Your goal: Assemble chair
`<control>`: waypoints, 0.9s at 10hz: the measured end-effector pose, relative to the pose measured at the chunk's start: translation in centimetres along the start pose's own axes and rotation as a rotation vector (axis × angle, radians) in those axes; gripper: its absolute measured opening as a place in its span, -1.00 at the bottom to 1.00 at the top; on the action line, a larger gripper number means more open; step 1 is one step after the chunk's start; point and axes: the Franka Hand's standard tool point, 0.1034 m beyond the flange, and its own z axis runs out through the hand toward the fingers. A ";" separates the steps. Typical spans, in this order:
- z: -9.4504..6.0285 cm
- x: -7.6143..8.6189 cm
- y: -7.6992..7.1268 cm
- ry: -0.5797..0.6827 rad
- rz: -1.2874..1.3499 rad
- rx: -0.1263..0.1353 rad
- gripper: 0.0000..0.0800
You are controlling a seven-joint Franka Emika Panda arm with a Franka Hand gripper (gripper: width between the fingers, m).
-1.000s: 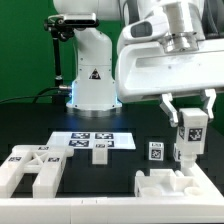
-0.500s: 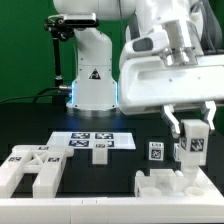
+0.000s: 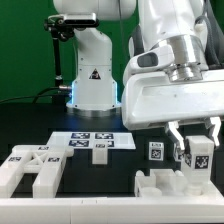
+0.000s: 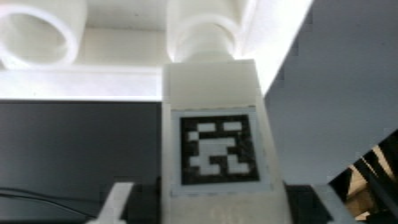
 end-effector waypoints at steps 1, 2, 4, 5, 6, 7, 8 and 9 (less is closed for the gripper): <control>0.2 -0.2 -0.1 -0.001 -0.001 0.001 -0.28; 0.4 -0.6 -0.1 -0.006 -0.002 0.001 -0.28; 0.7 -1.1 -0.2 -0.013 -0.002 0.001 -0.28; 0.8 -1.1 -0.1 -0.007 -0.003 0.000 -0.28; 0.8 -1.2 -0.1 -0.004 -0.003 -0.001 -0.28; 0.8 -1.1 -0.1 -0.005 -0.003 0.000 -0.28; 0.9 -1.3 -0.2 -0.017 -0.003 0.001 -0.14; 0.9 -1.4 -0.2 -0.019 -0.003 0.001 0.20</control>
Offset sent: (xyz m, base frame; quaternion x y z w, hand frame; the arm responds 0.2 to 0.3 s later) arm 0.0005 0.0011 -0.0111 -0.0077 0.0098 -0.0008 0.9999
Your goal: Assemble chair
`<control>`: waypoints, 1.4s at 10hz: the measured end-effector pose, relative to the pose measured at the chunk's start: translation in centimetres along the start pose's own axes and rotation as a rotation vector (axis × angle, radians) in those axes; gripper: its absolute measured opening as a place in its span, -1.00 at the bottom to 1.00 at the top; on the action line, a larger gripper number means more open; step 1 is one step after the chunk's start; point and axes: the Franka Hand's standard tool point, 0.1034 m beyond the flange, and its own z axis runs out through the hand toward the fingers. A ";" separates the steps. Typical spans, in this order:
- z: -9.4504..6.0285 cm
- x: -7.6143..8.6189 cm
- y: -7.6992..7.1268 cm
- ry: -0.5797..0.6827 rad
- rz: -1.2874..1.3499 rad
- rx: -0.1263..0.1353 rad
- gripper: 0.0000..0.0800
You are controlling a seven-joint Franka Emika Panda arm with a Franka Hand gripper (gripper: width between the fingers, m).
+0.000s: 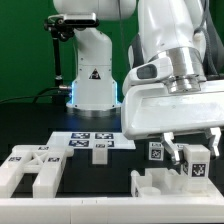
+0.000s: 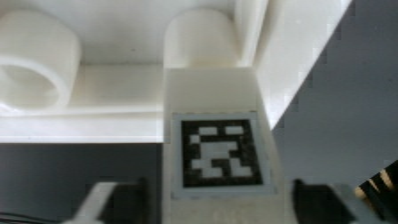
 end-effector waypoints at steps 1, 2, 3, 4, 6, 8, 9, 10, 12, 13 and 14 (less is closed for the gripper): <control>0.0 0.0 0.0 0.000 0.000 0.000 0.20; 0.0 0.0 0.0 0.000 0.000 0.000 0.54; 0.0 0.0 0.0 0.000 0.000 0.000 0.60; 0.0 0.0 0.0 0.000 0.000 0.000 0.62; 0.1 -0.2 -0.1 -0.032 0.025 0.001 0.62; -1.0 1.4 -0.5 -0.144 0.080 0.010 0.62; -0.7 1.0 -0.5 -0.183 0.099 0.012 0.62; -0.4 0.7 -0.8 -0.272 0.121 0.025 0.62; 0.1 1.7 0.3 -0.393 0.126 0.042 0.62; 0.4 1.5 1.0 -0.453 0.133 0.048 0.62; 0.3 1.1 1.4 -0.563 0.143 0.065 0.62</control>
Offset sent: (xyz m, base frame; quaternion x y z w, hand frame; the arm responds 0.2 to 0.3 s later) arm 0.0000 0.0000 0.0000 0.0000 0.0000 0.0000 1.0000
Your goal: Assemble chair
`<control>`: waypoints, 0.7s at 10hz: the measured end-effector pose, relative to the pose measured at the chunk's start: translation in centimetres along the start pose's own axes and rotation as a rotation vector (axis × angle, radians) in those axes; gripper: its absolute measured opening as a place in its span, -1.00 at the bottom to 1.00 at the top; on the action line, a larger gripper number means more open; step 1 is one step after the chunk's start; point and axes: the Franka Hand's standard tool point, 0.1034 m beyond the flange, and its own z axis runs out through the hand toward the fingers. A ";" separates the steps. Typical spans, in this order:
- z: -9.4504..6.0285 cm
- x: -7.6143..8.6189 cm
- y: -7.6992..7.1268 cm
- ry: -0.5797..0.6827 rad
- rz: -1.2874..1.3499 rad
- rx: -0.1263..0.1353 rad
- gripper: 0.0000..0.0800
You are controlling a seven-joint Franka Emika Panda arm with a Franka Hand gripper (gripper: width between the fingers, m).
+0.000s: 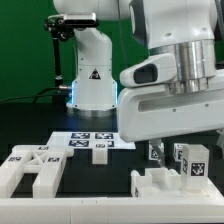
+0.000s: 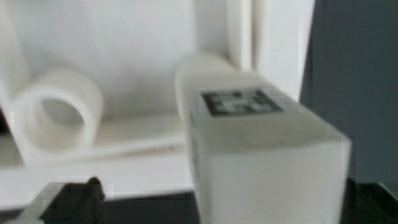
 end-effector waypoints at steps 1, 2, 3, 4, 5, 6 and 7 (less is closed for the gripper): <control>0.0 0.8 0.3 -0.002 0.011 0.003 0.62; 0.1 0.6 0.2 -0.011 0.033 0.004 0.62; 0.1 0.6 0.2 -0.010 0.032 0.004 0.32; 0.1 0.6 0.2 -0.010 0.037 0.004 -0.02; 0.2 0.6 0.1 -0.010 0.129 0.006 -0.02; 0.2 0.6 0.1 -0.011 0.187 0.006 -0.29; 0.2 0.6 0.1 -0.011 0.253 0.006 -0.29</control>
Offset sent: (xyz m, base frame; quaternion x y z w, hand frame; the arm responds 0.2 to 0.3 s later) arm 0.0000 0.0000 0.0000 0.0000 0.0000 0.0000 1.0000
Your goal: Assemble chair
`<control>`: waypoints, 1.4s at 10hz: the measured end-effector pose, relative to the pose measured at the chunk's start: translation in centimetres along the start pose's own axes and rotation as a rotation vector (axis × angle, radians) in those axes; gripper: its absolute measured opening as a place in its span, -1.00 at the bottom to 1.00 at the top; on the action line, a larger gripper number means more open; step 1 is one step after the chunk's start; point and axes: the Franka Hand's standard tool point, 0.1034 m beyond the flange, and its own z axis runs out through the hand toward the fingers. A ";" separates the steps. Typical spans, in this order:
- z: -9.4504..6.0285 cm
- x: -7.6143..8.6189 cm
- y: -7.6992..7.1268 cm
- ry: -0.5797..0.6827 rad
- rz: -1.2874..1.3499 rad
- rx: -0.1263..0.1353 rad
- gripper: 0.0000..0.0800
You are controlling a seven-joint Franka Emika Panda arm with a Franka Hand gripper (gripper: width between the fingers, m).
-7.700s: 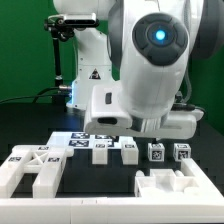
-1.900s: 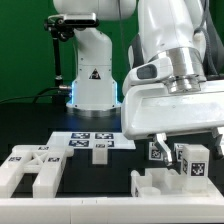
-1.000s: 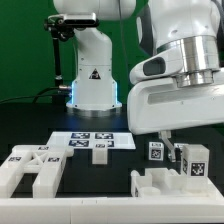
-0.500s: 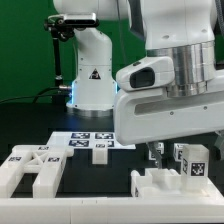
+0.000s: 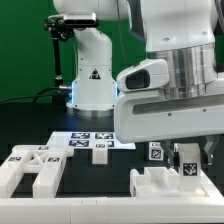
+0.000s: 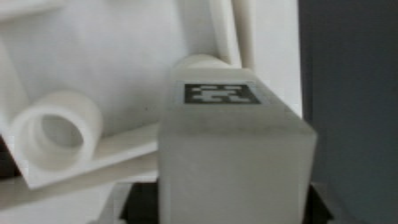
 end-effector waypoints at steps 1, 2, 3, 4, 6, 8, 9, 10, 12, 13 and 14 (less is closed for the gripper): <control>0.0 0.0 0.0 0.000 0.057 0.000 -0.29; 0.1 0.0 -0.1 0.006 0.195 0.000 -0.29; 0.1 0.1 0.0 0.024 0.356 -0.006 -0.29; 0.1 0.3 0.1 0.042 0.506 -0.001 -0.29; 0.2 0.0 0.2 0.058 0.850 -0.003 -0.29; 0.2 -0.4 0.3 0.065 1.044 0.021 -0.28; 0.2 -0.4 0.3 0.065 1.029 0.020 -0.28; 0.2 -0.3 0.3 0.066 1.003 0.020 -0.24; 0.4 -0.7 0.0 0.065 0.728 -0.004 0.18; 0.5 -1.1 -0.7 0.060 0.532 -0.019 0.53; 0.8 -1.7 -1.4 0.043 0.381 -0.027 0.53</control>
Offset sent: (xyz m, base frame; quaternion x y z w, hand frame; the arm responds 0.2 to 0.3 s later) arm -0.0030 0.0100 -0.0031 0.0306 0.0287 0.3452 0.9376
